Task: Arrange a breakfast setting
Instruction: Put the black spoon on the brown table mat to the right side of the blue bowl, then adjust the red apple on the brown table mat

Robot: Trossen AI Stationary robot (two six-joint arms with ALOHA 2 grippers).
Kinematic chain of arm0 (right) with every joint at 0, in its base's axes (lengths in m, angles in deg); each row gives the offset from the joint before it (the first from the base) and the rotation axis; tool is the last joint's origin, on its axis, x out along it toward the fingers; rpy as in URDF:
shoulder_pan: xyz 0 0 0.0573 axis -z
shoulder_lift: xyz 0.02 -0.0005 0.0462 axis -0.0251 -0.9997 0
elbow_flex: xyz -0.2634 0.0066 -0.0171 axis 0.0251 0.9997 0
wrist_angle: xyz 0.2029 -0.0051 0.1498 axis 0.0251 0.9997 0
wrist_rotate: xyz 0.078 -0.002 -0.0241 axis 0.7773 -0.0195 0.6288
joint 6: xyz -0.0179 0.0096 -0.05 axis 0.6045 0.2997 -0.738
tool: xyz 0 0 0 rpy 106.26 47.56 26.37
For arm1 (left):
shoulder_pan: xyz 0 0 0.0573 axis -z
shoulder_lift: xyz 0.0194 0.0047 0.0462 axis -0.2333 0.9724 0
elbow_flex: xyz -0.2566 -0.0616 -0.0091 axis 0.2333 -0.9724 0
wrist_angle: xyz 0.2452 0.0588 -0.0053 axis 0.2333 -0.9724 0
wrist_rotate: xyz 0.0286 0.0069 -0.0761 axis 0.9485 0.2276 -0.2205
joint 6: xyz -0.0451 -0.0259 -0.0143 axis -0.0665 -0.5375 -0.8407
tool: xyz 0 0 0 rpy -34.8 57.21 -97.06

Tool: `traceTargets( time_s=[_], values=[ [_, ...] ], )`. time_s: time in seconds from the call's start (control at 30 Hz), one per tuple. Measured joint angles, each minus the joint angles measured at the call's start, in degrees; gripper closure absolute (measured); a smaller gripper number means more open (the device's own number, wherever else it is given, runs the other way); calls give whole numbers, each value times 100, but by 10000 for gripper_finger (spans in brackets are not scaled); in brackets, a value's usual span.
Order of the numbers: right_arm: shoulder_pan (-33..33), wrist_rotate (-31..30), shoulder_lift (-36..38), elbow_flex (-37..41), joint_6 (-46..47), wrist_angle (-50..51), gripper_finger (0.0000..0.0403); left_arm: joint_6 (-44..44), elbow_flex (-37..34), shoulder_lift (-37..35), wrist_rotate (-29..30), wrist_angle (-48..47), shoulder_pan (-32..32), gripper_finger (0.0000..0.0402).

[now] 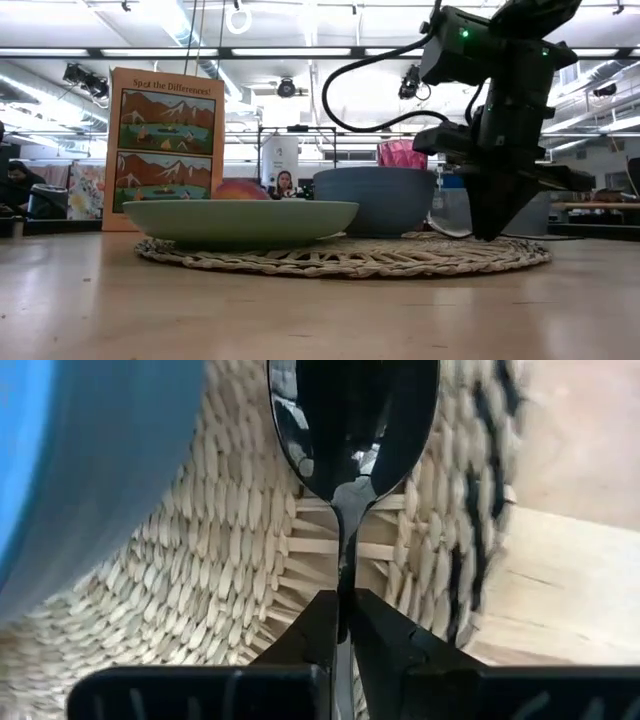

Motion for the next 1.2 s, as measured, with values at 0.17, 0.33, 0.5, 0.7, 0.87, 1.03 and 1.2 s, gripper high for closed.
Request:
traceTargets(
  time_s=[0.17,0.33,0.5,0.7,0.87,1.03,1.2],
  values=[
    [0,15,4,-1,683,-5,375,2,-1,0,2,-2,0,214],
    [0,-152,4,-1,1132,-10,380,5,-1,0,2,-3,0,214],
    [0,-369,4,-2,1231,14,375,11,-2,1,2,-7,0,214],
    [17,-460,4,-2,1188,34,368,-73,-1,0,2,-107,0,214],
    [17,-438,4,-2,1126,56,338,-358,-2,0,19,-653,-13,214],
    [17,-415,90,-4,1084,41,296,-540,-4,2,16,-1481,-126,209],
    [15,-479,589,-4,707,34,267,-647,-4,208,-123,-2349,-708,186]
  ],
)
